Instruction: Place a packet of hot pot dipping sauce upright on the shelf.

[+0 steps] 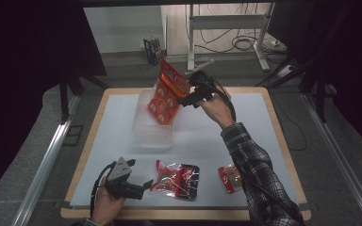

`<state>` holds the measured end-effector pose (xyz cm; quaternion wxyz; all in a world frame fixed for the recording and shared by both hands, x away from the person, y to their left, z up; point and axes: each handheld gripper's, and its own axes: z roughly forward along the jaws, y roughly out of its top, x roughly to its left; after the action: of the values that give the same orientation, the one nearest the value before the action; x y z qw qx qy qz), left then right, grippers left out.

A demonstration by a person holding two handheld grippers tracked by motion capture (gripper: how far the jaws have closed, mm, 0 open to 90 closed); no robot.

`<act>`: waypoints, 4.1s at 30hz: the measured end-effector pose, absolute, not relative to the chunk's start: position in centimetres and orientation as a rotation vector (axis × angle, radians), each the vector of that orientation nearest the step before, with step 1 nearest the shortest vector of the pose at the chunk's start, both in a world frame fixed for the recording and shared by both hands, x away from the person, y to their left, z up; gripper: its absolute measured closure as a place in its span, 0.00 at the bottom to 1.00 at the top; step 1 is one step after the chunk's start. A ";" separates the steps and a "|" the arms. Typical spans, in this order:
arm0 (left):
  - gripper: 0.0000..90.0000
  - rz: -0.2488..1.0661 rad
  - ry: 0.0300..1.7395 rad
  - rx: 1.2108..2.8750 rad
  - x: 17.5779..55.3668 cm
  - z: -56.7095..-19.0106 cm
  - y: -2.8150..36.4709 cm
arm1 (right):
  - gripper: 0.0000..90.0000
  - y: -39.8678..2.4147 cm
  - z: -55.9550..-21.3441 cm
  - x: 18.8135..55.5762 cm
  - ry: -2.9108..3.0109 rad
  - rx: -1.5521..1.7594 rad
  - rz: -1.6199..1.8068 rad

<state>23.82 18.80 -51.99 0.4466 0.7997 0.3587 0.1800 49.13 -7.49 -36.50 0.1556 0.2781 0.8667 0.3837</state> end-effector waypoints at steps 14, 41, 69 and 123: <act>0.00 0.428 0.868 2.008 24.1 -52.3 18.6 | 0.00 -8.9 -36.9 47.2 2.473 0.763 1.134; 0.00 0.458 0.890 2.046 24.1 -52.4 18.4 | 0.00 -11.8 -41.5 42.0 2.527 0.729 1.122; 0.01 0.471 0.911 2.070 24.0 -52.4 18.0 | 0.00 -15.2 -44.2 37.0 2.517 0.692 1.170; 1.00 0.353 0.765 2.041 24.9 -52.4 14.3 | 0.00 -17.2 -49.6 29.2 2.588 0.729 1.181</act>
<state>24.90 14.31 -52.37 0.4501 0.8253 0.3096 0.1429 29.19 -17.22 -49.60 0.1025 0.2470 0.8766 0.4002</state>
